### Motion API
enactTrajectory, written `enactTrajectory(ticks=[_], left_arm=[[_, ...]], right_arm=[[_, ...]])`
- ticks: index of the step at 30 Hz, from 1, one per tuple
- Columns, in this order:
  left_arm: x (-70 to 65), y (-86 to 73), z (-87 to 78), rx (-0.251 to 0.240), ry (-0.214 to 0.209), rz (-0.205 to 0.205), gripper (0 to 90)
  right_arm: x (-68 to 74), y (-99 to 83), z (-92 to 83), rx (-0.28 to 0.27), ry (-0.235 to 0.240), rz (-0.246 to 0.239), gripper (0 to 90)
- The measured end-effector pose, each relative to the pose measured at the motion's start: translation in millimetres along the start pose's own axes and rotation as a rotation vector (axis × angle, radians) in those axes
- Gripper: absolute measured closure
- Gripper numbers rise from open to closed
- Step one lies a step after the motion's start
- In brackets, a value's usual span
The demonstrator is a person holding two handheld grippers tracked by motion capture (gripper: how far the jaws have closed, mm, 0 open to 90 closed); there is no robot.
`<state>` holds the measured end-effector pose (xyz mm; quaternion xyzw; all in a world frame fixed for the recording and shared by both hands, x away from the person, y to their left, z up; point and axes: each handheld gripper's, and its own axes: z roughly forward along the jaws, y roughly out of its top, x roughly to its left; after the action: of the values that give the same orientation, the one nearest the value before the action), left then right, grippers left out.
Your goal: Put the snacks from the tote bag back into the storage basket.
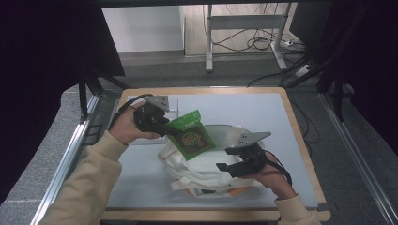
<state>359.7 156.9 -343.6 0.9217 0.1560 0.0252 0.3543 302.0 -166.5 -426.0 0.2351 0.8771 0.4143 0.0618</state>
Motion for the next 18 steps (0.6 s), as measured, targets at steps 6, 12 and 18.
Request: enactTrajectory(ticks=[6,12,18], left_arm=[[4.8,-0.1,-5.9,-0.023,0.002,-0.026,75.5],[10.3,0.1,-11.0,-0.026,0.015,-0.031,75.6],[14.7,2.9,-17.3,-0.039,0.021,-0.038,75.7]], right_arm=[[0.9,-3.3,-1.6,0.006,-0.011,0.0,33.2],[1.0,-5.9,-3.8,0.0,-0.009,0.007,33.2],[1.4,-6.0,-5.4,-0.005,-0.014,0.01,33.2]])
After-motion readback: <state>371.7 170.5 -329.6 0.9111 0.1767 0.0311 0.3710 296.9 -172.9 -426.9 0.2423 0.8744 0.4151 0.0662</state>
